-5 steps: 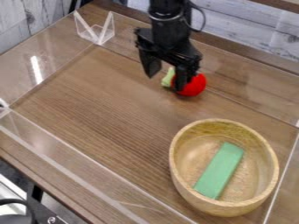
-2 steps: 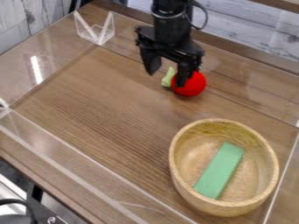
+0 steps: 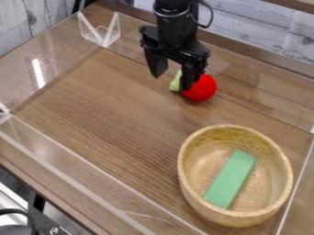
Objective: Put the green stick in the brown bowl
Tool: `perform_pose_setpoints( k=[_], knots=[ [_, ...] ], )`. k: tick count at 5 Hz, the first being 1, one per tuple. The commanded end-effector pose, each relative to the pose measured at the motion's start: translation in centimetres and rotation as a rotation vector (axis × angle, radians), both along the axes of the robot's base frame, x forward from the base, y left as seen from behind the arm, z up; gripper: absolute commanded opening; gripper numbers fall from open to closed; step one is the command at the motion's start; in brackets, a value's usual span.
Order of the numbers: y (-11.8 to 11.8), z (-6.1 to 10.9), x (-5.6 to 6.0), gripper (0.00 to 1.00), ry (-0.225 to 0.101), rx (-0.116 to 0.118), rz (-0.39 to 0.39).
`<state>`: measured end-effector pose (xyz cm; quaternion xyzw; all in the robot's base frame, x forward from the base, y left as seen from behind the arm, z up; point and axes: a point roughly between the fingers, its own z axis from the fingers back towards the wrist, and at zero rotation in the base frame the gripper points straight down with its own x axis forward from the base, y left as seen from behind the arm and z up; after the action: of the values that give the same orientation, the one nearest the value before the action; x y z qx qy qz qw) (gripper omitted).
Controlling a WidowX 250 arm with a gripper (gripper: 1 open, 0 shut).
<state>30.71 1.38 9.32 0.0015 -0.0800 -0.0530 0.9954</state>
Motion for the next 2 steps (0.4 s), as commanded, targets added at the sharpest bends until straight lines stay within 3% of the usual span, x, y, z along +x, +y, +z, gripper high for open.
perform_pose_setpoints(
  k=[1, 2],
  knots=[
    [-0.2, 0.9, 0.5, 1.0, -0.032, 0.001, -0.037],
    [-0.2, -0.1, 0.5, 1.0, -0.026, 0.002, 0.029]
  ],
)
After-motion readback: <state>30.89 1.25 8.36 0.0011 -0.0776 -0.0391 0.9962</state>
